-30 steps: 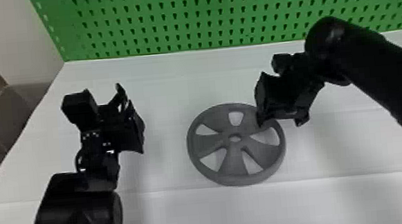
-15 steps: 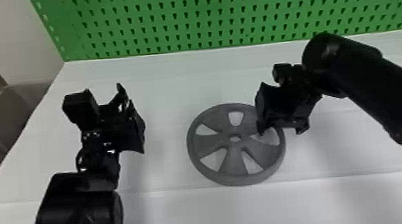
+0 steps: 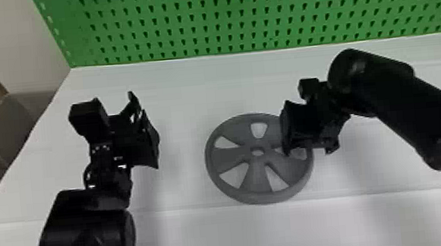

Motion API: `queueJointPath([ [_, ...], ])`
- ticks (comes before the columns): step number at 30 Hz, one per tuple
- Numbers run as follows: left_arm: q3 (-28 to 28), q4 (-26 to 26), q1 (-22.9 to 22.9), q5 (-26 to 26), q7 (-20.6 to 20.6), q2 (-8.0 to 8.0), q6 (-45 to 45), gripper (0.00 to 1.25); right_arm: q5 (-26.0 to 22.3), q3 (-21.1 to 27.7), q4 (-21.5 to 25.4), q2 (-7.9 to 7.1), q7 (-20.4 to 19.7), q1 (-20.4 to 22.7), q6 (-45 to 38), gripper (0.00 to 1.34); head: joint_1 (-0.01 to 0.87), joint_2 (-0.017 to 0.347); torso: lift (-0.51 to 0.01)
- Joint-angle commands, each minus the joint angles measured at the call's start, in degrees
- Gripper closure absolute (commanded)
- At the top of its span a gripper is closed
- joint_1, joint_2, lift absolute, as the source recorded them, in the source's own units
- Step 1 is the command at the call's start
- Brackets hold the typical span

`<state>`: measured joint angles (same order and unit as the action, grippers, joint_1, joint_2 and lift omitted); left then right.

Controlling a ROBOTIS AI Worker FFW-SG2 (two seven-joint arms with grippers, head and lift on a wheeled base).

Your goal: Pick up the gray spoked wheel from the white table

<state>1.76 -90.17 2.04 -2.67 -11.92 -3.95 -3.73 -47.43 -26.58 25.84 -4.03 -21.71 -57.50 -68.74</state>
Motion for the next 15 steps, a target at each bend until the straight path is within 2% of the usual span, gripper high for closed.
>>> queueJointPath([
  [1, 0.1, 0.0, 0.1, -0.1, 0.1, 0.00, 0.0, 0.48, 0.8, 0.4, 0.0, -0.10, 0.0, -0.1, 0.3, 0.16, 0.779, 0.084, -0.076],
  [15, 0.1, 0.0, 0.1, -0.1, 0.0, 0.00, 0.0, 0.48, 0.4, 0.1, 0.0, -0.10, 0.1, -0.4, 0.8, 0.19, 0.779, 0.084, -0.076],
])
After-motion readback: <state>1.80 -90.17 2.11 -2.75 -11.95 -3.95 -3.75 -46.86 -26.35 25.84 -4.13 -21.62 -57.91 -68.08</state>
